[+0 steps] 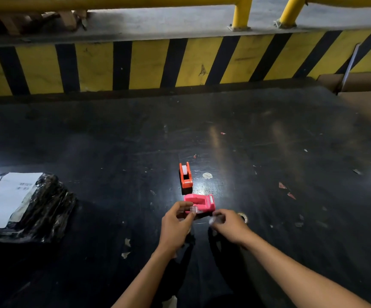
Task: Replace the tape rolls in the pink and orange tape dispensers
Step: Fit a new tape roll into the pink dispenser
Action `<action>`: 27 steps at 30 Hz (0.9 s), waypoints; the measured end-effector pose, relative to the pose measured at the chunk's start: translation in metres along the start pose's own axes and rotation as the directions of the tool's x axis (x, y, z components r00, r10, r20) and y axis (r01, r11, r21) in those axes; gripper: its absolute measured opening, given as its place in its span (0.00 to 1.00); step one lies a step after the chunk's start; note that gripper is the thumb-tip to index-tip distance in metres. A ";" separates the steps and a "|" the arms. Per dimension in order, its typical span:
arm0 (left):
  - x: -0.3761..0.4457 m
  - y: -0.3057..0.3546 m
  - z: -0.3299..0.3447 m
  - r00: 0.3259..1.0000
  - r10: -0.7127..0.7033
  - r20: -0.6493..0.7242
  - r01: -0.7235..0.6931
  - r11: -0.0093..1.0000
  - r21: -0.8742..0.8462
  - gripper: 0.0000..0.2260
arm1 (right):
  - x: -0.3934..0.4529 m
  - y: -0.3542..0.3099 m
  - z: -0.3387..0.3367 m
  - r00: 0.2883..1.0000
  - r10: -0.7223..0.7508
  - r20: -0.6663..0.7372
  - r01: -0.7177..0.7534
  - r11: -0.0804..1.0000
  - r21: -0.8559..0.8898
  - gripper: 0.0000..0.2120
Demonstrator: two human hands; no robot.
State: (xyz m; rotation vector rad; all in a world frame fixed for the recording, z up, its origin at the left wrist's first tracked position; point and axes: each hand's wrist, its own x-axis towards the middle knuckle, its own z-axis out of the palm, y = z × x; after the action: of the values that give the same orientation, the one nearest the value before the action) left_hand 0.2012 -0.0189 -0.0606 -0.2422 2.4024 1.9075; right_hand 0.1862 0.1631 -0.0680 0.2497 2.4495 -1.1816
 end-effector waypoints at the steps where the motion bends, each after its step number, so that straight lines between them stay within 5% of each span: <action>1: 0.001 0.001 -0.001 1.000 -0.001 0.000 0.001 1.000 -0.017 0.08 | 0.001 -0.004 -0.003 0.999 0.012 0.033 -0.019 0.972 0.232 0.18; 3: 0.002 0.005 -0.001 1.000 0.009 0.003 -0.009 0.999 -0.053 0.08 | -0.002 -0.015 -0.011 0.994 -0.040 0.099 -0.026 0.809 0.587 0.18; 6: 0.002 0.015 0.000 0.998 0.047 0.030 -0.042 0.989 -0.138 0.09 | -0.012 -0.033 -0.023 0.973 -0.166 0.162 -0.020 0.638 0.770 0.14; 14: 0.006 0.030 0.003 0.999 0.048 0.014 -0.046 0.993 -0.109 0.11 | -0.018 -0.051 -0.027 0.954 -0.229 0.193 -0.048 0.521 0.852 0.17; 27: 0.003 0.033 0.002 0.982 0.181 -0.046 -0.176 0.980 0.089 0.09 | -0.016 -0.046 -0.024 0.938 -0.275 0.209 -0.022 0.555 0.831 0.12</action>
State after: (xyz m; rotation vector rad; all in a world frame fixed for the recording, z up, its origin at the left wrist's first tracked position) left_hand 0.1929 -0.0099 -0.0296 -0.0760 2.6141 1.8851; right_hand 0.1784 0.1535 -0.0148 0.1116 1.4701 -2.1999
